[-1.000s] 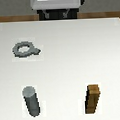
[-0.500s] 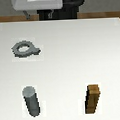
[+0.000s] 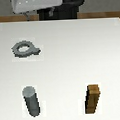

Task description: Put the loop with the handle onto the peg.

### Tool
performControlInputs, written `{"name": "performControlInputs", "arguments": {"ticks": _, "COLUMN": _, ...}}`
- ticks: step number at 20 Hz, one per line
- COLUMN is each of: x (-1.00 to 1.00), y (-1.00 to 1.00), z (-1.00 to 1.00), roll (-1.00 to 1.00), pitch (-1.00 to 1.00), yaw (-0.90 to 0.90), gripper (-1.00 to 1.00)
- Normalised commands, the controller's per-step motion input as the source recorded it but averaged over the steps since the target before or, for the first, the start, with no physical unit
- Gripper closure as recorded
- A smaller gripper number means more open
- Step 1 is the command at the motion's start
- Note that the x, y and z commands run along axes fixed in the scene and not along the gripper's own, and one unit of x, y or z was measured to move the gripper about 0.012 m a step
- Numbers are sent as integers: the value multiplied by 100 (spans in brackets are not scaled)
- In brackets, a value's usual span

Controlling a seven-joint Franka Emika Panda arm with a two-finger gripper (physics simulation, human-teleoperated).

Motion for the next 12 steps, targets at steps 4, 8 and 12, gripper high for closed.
{"name": "performControlInputs", "arguments": {"ticks": 4, "x": 0, "y": 0, "z": 0, "roll": 0, "pitch": 0, "yaw": 61, "gripper": -100}}
{"name": "performControlInputs", "arguments": {"ticks": 8, "x": 0, "y": 0, "z": 0, "roll": 0, "pitch": 0, "yaw": 15, "gripper": -100}}
{"name": "performControlInputs", "arguments": {"ticks": 12, "x": 0, "y": 0, "z": 0, "roll": 0, "pitch": 0, "yaw": 11, "gripper": -100}}
